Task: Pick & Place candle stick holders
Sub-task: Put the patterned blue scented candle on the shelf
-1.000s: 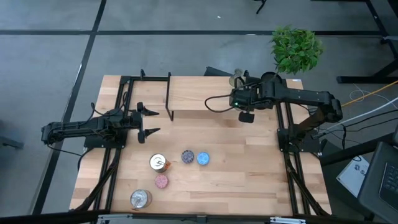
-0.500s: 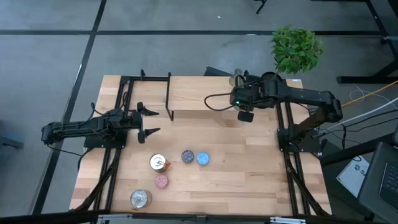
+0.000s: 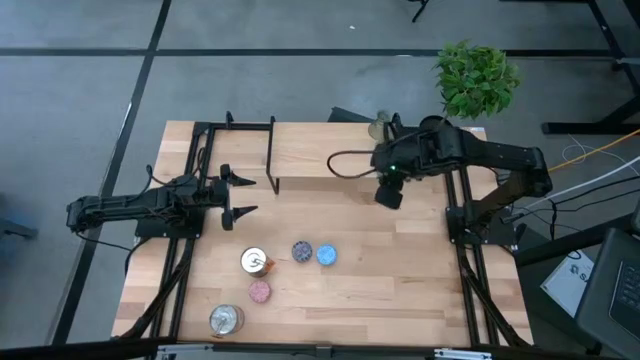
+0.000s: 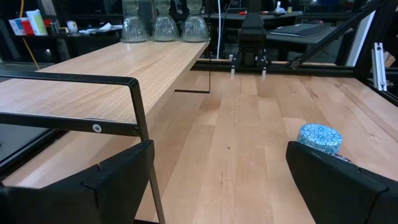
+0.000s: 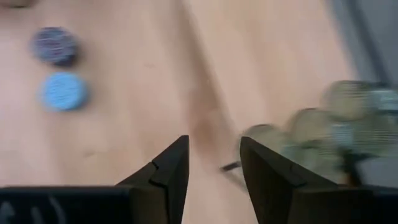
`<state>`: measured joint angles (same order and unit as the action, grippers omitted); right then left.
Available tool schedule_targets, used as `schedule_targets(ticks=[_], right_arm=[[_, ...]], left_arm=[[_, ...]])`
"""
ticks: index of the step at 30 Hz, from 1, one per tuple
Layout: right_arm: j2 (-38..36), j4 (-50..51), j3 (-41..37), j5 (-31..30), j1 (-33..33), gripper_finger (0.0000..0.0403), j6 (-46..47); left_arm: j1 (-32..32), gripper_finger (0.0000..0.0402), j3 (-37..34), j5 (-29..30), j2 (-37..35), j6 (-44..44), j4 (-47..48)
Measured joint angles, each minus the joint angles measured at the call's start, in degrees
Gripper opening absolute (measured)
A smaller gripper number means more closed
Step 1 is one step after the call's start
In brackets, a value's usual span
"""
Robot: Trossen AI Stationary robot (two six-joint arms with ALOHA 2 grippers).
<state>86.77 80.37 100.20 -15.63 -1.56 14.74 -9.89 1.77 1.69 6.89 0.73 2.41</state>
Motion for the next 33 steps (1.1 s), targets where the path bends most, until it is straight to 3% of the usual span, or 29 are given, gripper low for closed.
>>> schedule_targets(ticks=[5, 11, 22, 33], right_arm=[[0.0, -1.2, -0.6, 5.8, -4.1, 0.0147, 3.0], [-0.1, -5.3, -3.2, 5.9, -10.4, 0.0147, 3.5], [0.0, -31.2, -17.5, 7.1, -18.2, 0.0147, 1.0], [0.0, -59.4, -34.2, 7.3, -19.2, 0.0146, 0.9]], left_arm=[[0.0, 0.0363, 0.0, 0.0, 0.0, 0.0, 0.0], [0.0, 0.0363, 0.0, 0.0, 0.0, 0.0, 0.0], [0.0, 0.0363, 0.0, 0.0, 0.0, 0.0, 0.0], [0.0, 0.0363, 0.0, 0.0, 0.0, 0.0, 0.0]])
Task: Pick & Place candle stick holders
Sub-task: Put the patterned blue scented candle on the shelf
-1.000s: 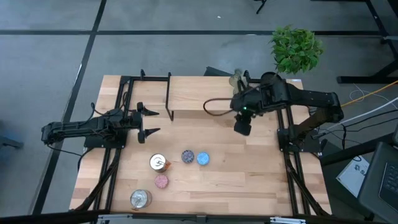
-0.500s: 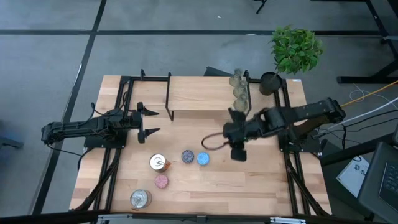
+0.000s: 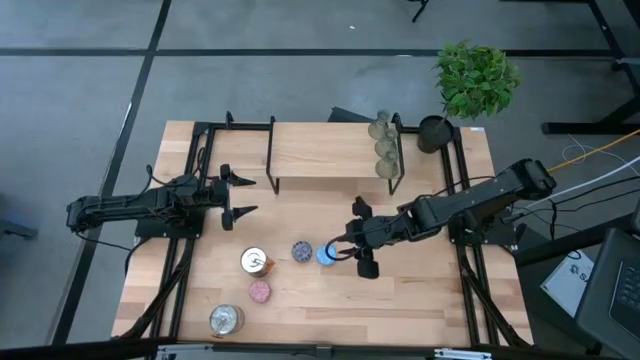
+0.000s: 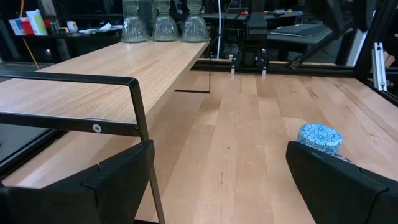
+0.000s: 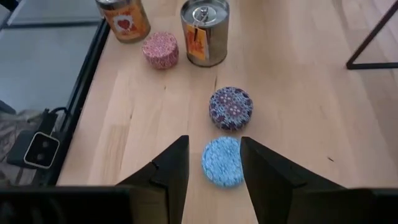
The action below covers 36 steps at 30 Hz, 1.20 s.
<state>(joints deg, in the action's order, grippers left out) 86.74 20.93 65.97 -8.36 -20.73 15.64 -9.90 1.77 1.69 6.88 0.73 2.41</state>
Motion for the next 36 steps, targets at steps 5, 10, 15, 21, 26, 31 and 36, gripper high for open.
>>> schedule_targets(ticks=[5, 10, 15, 21, 26, 31, 36], right_arm=[[0.8, -11.3, -5.5, -0.4, 0.0, 0.0146, 0.0], [5.2, -17.5, -6.4, -0.4, -0.5, 0.0146, 0.6], [11.3, -28.1, -6.3, 0.0, -1.5, 0.0146, -0.3], [15.6, -40.0, -6.3, 0.0, -1.6, 0.0146, -4.2], [16.1, -39.7, -6.3, 0.1, -1.6, 0.0146, -4.5], [16.1, -37.2, -6.3, 0.0, -1.6, 0.0147, -3.5], [16.1, -35.8, -6.3, 0.0, -1.6, 0.0165, -2.0]], left_arm=[[0.0, 0.0363, 0.0, 0.0, 0.0, 0.0, 0.0], [0.0, 0.0363, 0.0, 0.0, 0.0, 0.0, 0.0], [0.0, 0.0363, 0.0, 0.1, 0.1, 0.0, 0.0], [0.0, 0.0363, 0.0, 0.2, 0.1, 0.0, 0.0], [0.0, 0.0363, 0.0, 0.2, 0.1, 0.0, 0.0], [0.0, 0.0363, 0.0, 0.2, 0.1, 0.0, 0.0], [0.0, 0.0363, 0.0, 0.2, 0.1, 0.0, 0.0]])
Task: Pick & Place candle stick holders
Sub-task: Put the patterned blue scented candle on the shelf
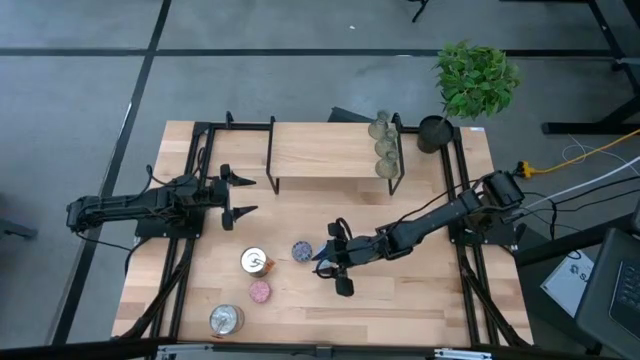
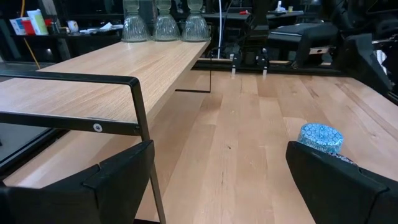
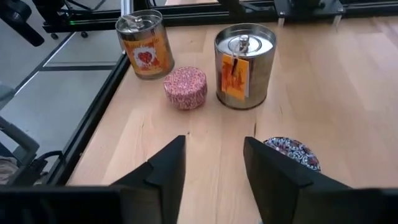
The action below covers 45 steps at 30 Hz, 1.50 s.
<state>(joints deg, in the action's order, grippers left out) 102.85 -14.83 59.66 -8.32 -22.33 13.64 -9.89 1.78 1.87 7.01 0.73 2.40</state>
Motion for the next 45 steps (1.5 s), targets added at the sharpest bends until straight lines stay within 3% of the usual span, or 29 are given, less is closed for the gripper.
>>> schedule_targets(ticks=[13, 21, 34, 45], right_arm=[[0.0, 4.7, 0.0, 0.0, 0.1, 0.0303, 5.5], [1.3, 6.4, 0.0, -3.0, 0.1, 0.0361, 7.6], [8.0, 6.8, 0.0, -5.4, 1.9, 0.0381, 5.9], [8.3, 10.3, 0.0, -5.2, 3.2, 0.038, 5.4]], left_arm=[[0.0, 0.0363, 0.0, 0.0, 0.0, 0.0, 0.0], [0.0, 0.0363, 0.0, 0.0, 0.0, 0.0, 0.0], [0.0, 0.0363, 0.0, 0.0, 0.0, 0.0, 0.0], [0.0, 0.0363, 0.0, 0.0, 0.0, 0.0, 0.0]])
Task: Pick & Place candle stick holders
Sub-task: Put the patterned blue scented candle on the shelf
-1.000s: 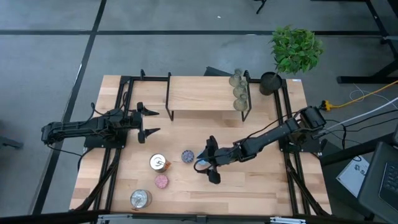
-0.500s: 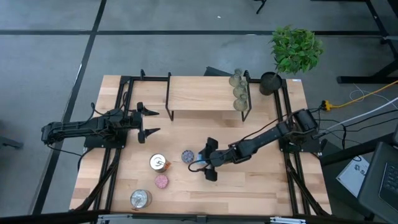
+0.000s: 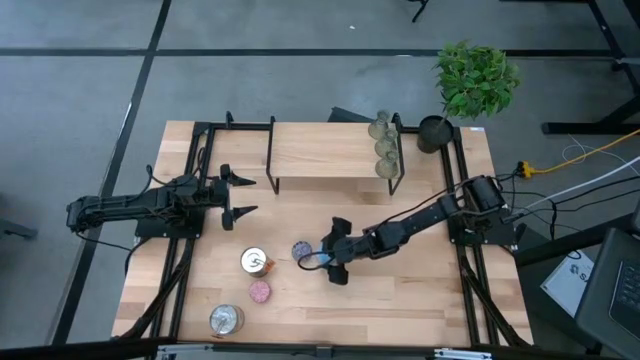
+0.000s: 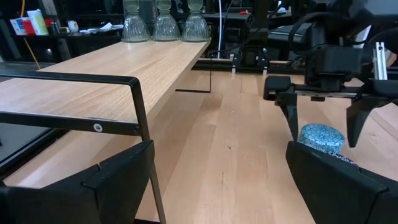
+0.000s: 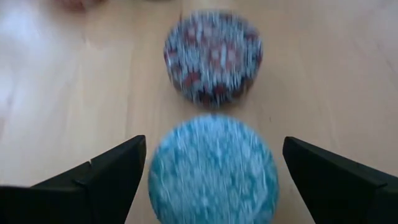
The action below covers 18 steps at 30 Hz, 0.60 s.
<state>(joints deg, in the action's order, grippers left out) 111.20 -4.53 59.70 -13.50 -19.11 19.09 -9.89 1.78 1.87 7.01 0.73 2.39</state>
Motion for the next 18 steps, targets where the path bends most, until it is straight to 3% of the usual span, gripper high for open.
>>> schedule_targets(ticks=[10, 18], right_arm=[[0.0, 3.7, 0.0, 0.0, -0.4, 0.0366, -0.1], [0.0, 3.6, 0.0, 0.0, -0.4, 0.0292, -0.4]], left_arm=[[0.0, 0.0363, 0.0, 0.0, 0.0, 0.0, 0.0], [0.0, 0.0363, 0.0, 0.0, 0.0, 0.0, 0.0]])
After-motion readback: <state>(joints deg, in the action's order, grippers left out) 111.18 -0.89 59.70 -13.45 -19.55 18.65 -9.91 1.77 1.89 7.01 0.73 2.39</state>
